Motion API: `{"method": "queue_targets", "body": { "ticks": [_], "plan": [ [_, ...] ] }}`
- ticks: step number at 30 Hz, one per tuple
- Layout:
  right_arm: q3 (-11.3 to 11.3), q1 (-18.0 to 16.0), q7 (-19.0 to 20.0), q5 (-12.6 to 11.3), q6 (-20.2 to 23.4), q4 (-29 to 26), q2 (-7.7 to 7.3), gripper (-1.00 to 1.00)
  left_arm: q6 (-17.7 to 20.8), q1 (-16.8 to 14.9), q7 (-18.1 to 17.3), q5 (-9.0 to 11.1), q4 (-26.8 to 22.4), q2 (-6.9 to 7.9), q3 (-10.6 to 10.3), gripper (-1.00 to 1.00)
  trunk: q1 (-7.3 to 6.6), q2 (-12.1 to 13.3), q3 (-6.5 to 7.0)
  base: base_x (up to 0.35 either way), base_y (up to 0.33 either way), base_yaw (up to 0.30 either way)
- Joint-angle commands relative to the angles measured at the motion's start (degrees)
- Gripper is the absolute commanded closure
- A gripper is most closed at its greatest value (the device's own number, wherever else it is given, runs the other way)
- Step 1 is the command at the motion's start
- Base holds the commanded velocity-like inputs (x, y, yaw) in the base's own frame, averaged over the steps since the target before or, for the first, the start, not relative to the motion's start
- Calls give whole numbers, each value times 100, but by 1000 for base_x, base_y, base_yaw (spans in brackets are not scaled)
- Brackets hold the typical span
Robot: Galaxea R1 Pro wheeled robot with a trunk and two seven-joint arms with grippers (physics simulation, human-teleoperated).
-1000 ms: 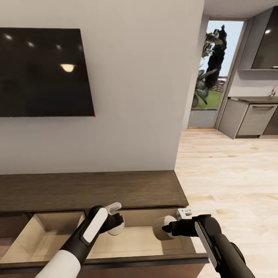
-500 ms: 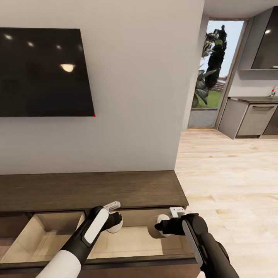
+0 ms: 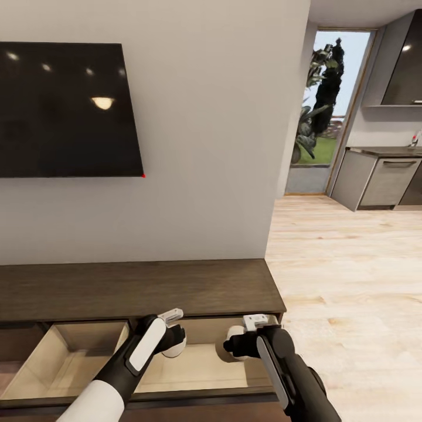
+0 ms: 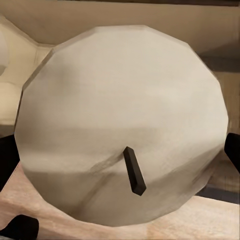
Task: Place each of the two pumpkins and all three candles from the living room inside a cabinet in the living room (use any cabinet), then make sure every cabinet is closed, and position the cauldron so it is next to a table in the living room.
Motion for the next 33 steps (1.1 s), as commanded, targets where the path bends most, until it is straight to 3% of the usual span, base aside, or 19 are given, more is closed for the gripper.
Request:
{"method": "queue_targets", "body": {
  "ticks": [1,14,33],
  "plan": [
    [39,-4,-45,24,23,-5,48,100,0,-4,59,57,0,-2,-14,100,-1,-3,-6,0,0,0],
    [201,-97,-277,10,24,176,158,100,6,-13,78,62,30,-9,-21,100,-1,-3,-6,0,0,0],
    [328,-207,-331,18,29,285,165,100,22,-22,63,127,210,-8,-13,100,-1,-3,-6,0,0,0]
  ]
}}
